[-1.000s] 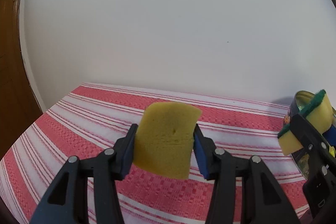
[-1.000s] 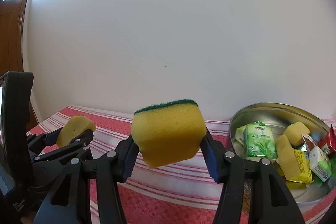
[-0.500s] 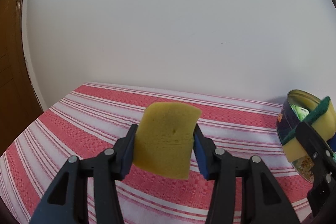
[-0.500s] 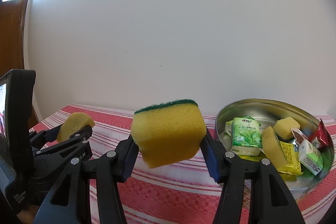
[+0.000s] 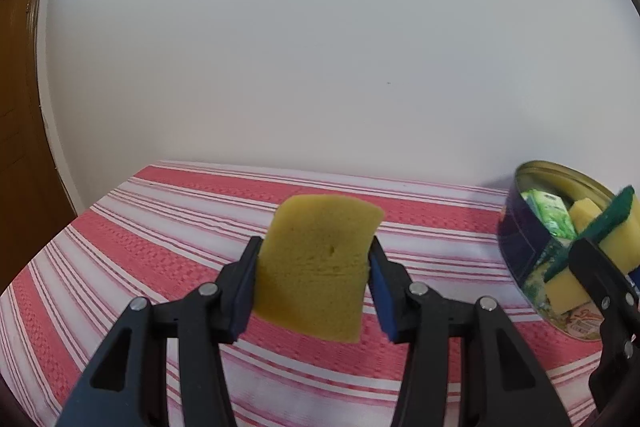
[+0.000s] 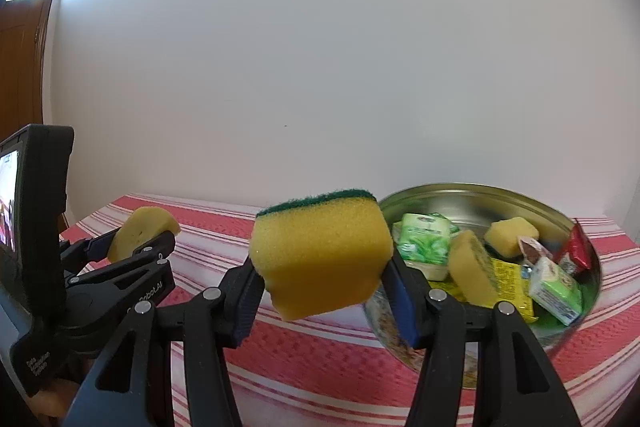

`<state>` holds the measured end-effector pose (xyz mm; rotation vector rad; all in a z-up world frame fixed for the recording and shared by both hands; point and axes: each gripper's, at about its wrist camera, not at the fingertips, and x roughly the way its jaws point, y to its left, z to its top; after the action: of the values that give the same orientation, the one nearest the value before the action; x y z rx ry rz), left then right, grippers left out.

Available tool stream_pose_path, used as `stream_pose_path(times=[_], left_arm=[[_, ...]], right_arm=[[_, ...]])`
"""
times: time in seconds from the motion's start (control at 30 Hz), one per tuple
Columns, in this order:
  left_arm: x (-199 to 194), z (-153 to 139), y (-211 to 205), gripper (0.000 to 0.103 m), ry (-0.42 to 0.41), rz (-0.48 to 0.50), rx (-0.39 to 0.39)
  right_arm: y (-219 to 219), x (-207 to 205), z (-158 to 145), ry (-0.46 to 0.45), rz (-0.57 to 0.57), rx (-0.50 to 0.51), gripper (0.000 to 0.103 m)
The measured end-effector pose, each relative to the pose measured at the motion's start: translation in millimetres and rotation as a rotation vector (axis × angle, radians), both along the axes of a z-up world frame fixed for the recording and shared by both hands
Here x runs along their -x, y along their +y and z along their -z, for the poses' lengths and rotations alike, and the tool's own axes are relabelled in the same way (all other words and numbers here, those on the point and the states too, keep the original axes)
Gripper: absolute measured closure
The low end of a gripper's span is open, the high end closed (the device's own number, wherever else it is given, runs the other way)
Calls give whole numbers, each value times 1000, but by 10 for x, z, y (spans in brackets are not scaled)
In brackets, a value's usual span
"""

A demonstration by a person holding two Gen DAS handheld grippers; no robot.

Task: Organize objects
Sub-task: 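Carry both sponges over the tin with the left and right tools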

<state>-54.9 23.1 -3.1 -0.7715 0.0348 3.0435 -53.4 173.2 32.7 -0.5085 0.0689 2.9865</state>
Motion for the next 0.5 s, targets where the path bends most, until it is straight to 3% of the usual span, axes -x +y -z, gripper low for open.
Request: stream_pose_path(times=[0.5], left_arm=[[-233, -9, 492, 54, 3, 83, 12]], right_arm=[[381, -426, -39, 2, 44, -18, 45]])
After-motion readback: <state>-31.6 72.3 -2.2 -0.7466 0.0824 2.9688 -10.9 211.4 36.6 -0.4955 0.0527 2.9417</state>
